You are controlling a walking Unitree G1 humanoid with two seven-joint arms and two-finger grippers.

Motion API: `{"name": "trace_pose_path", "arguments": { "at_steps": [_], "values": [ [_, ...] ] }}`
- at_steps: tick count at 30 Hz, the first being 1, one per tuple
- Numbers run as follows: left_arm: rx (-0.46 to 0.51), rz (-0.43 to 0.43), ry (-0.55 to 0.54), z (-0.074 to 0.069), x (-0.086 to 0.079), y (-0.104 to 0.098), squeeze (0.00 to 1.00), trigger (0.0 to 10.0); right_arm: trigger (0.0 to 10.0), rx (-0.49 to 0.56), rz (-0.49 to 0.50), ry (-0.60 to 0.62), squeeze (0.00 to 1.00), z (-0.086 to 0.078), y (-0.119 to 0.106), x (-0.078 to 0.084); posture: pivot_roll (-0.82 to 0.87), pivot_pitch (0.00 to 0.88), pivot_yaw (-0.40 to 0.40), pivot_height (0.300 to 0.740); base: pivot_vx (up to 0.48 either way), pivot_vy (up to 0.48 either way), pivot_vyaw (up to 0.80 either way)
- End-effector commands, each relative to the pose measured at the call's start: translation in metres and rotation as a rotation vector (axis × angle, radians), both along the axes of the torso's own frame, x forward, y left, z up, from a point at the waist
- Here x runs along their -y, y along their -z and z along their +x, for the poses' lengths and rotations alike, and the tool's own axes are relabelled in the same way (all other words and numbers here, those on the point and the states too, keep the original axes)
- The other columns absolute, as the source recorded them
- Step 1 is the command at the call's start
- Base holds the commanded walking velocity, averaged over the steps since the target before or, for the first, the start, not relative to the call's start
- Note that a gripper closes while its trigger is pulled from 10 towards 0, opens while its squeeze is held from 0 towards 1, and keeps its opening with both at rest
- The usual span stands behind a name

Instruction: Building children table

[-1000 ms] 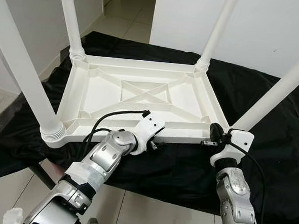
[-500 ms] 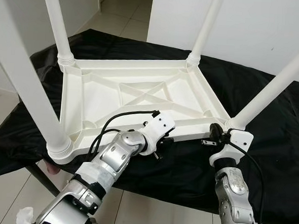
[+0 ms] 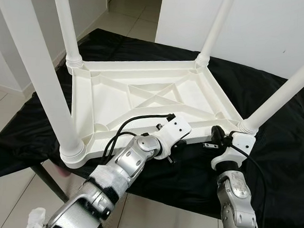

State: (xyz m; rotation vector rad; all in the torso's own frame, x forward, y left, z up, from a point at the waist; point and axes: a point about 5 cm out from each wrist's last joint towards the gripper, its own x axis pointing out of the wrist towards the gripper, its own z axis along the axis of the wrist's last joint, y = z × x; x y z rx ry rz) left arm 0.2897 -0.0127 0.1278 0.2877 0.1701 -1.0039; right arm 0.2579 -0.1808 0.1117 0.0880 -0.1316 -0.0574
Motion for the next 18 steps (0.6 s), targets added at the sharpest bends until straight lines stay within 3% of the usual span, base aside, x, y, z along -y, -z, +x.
{"name": "trace_pose_path", "arguments": {
  "at_steps": [1,4,5,12,13,18],
  "values": [
    [0.102,-0.092,0.153,-0.008,0.014,-0.029,0.0,10.0,10.0,0.006,-0.01,0.007,0.0,-0.001,-0.001,0.001,0.05,0.003,-0.07,0.74,0.0,0.0,0.0],
    [0.105,-0.107,0.185,-0.013,0.008,-0.029,0.0,10.0,10.0,0.004,-0.007,0.006,0.0,-0.001,-0.001,0.0,0.06,0.009,-0.071,0.74,0.0,0.0,0.0],
    [0.1,-0.109,0.19,-0.014,0.006,-0.029,1.0,10.0,10.0,0.004,-0.006,0.005,0.0,0.0,0.0,0.0,0.06,0.009,-0.071,0.74,0.0,0.0,0.0],
    [0.101,-0.066,0.17,-0.012,0.001,-0.026,1.0,10.0,10.0,0.005,-0.001,-0.004,0.0,0.003,-0.001,-0.003,0.07,0.016,-0.076,0.74,0.0,0.0,0.0],
    [0.102,-0.053,0.174,-0.013,-0.001,-0.026,0.0,10.0,10.0,0.005,0.0,-0.005,0.0,0.004,-0.001,-0.003,0.07,0.019,-0.078,0.74,0.0,0.0,0.0],
    [0.094,-0.024,0.207,-0.018,-0.012,-0.024,0.0,10.0,10.0,0.003,-0.004,0.0,0.0,0.003,-0.001,-0.001,0.08,0.018,-0.074,0.74,0.0,0.0,0.0]
  ]
}}
